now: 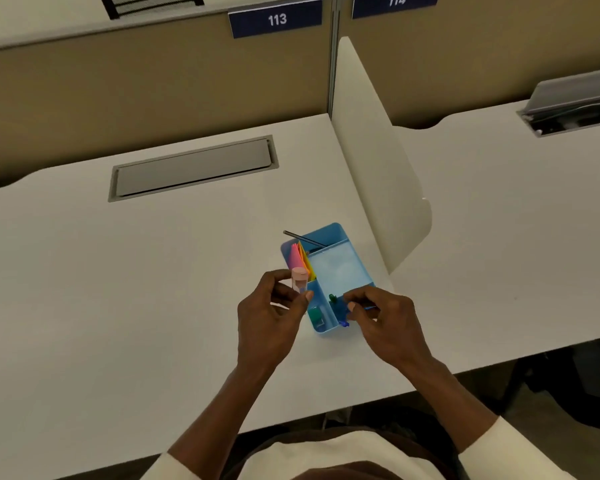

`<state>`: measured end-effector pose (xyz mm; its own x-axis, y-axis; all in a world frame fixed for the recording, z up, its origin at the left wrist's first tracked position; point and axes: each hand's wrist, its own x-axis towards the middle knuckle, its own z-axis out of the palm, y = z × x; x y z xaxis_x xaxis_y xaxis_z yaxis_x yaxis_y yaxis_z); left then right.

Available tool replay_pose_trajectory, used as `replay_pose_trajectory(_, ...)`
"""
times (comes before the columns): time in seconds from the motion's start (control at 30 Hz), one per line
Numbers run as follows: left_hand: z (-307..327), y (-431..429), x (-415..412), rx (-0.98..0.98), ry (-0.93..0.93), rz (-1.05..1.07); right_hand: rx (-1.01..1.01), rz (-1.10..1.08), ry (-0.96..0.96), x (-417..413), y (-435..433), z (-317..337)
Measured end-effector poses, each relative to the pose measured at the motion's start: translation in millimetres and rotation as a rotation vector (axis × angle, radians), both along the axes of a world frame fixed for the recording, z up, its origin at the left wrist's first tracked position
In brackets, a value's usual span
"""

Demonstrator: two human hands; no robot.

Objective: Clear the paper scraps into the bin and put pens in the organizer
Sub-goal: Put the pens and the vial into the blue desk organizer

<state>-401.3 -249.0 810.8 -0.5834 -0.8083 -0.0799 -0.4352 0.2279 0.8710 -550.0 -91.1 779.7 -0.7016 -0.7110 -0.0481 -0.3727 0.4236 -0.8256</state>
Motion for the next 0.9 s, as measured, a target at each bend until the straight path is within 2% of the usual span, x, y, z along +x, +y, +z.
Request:
replay_pose_trajectory(0.1,6.0,2.3,-18.2,-0.008,0.032,-0.067,-0.167,-0.092,-0.206,-6.7,13.5,2.5)
replay_pose_trajectory(0.17,9.8,4.4,-31.3,-0.011,0.04,-0.102,-0.215,-0.176,-0.278,-10.0,23.0,0.8)
replay_pose_trajectory(0.37,16.8,19.9,-71.2,-0.029,-0.012,-0.209,-0.095,-0.451,-0.138,-14.3,42.0,-13.5)
replay_pose_trajectory(0.6,-0.2,35.8,-95.7,-0.127,-0.09,-0.328,0.013,-0.362,-0.108,-16.1,40.0,-20.0)
replay_pose_trajectory(0.9,-13.4,38.4,-99.3,-0.236,-0.248,-0.394,0.009,-0.325,-0.065,-12.2,39.6,-28.1)
